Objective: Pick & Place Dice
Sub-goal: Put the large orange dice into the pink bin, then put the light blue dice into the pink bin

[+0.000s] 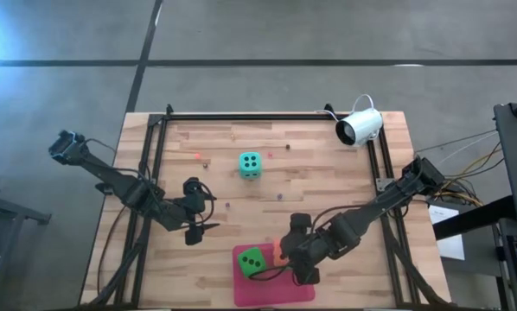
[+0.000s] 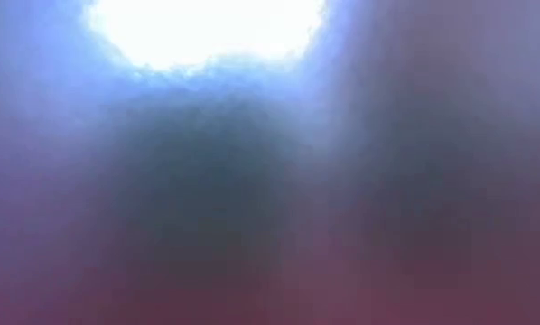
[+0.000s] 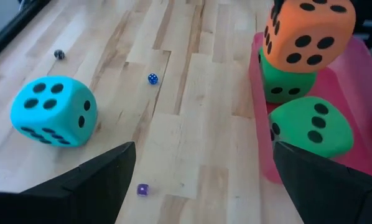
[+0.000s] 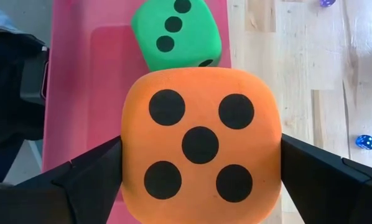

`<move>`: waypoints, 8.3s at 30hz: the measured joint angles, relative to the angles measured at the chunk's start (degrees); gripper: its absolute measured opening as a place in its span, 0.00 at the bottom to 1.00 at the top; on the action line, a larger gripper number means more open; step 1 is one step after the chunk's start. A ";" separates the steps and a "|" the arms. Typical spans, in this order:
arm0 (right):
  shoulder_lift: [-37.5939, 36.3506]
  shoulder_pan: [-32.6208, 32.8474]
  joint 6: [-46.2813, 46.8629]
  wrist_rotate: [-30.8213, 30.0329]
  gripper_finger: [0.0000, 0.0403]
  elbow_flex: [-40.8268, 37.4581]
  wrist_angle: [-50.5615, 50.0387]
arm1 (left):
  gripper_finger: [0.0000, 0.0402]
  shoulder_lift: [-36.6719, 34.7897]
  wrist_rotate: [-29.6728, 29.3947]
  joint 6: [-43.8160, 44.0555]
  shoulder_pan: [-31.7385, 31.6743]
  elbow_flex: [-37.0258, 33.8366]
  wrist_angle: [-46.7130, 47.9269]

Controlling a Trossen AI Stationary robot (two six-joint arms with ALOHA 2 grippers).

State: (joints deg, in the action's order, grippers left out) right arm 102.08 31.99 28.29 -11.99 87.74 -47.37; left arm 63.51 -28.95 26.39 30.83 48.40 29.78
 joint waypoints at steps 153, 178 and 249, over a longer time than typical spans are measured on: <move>0.13 0.11 -0.02 0.48 0.94 0.02 3.91 | 0.95 -0.02 4.98 -14.09 1.85 -2.73 -11.87; 0.09 0.13 4.04 0.26 0.99 0.04 0.13 | 0.96 -0.02 4.96 -14.10 1.84 -2.73 -11.87; -13.20 0.00 -18.34 -7.08 0.99 0.02 2.78 | 0.95 -0.02 -1.01 -13.11 -1.14 -2.62 -13.78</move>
State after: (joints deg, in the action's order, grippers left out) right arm 88.88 31.99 9.95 -19.07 87.77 -44.60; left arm 63.48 -29.96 13.29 29.68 45.78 16.00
